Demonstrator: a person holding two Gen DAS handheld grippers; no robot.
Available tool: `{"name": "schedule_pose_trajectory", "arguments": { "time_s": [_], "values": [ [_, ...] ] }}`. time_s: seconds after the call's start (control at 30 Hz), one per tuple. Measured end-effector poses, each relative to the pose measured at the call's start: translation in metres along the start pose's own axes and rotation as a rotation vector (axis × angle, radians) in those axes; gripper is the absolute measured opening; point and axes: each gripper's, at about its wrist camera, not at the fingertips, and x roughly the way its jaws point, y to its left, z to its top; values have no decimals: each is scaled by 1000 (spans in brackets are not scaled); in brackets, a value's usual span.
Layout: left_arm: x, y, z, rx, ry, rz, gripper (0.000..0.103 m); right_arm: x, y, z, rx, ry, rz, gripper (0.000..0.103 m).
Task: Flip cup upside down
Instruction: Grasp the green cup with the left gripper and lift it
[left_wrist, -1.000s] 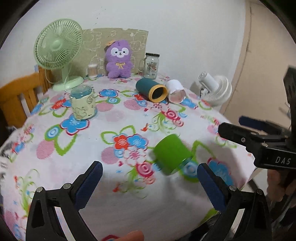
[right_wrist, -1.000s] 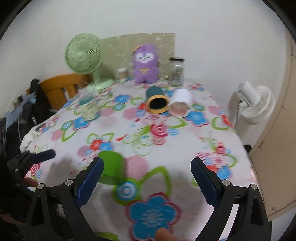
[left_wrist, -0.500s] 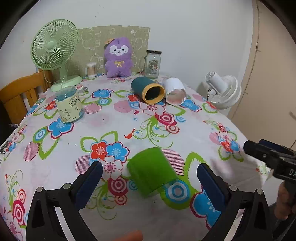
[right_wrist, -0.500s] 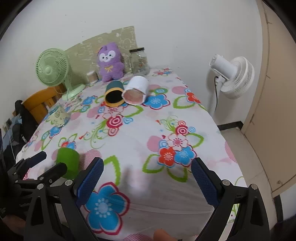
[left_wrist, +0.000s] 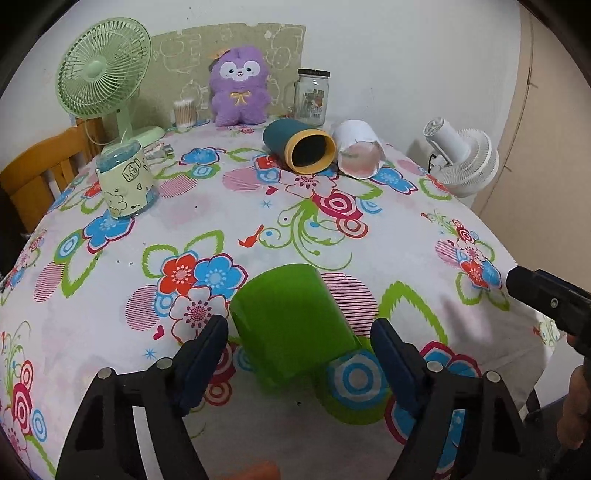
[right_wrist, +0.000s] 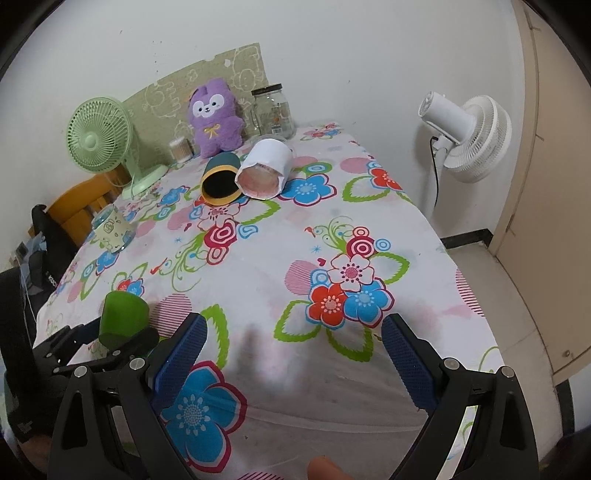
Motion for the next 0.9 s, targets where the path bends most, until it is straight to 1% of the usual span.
{"name": "schedule_pose_trajectory", "arguments": {
  "time_s": [0.07, 0.1, 0.2, 0.47, 0.57, 0.7, 0.77, 0.9],
  "values": [
    [-2, 1, 0, -3, -14, 0, 73, 1, 0, 0, 1, 3, 5, 97],
    [-3, 2, 1, -8, -21, -8, 66, 2, 1, -1, 1, 6, 7, 97],
    [-5, 7, 4, -29, -27, -30, 66, 3, 3, -2, -3, 7, 15, 97],
    [-21, 11, 11, -31, -61, -16, 66, 2, 5, -2, -3, 5, 29, 97],
    [-30, 12, 17, -22, -60, -6, 66, 1, 7, -2, -8, 3, 37, 97],
    [-39, 19, 24, -28, -7, -35, 66, -2, 11, -2, -16, -2, 47, 97],
    [-43, 24, 29, -16, 33, -51, 66, -2, 13, -3, -18, -4, 50, 97],
    [-48, 32, 34, 13, 109, -60, 66, -3, 13, -3, -16, -4, 58, 97]
  ]
}}
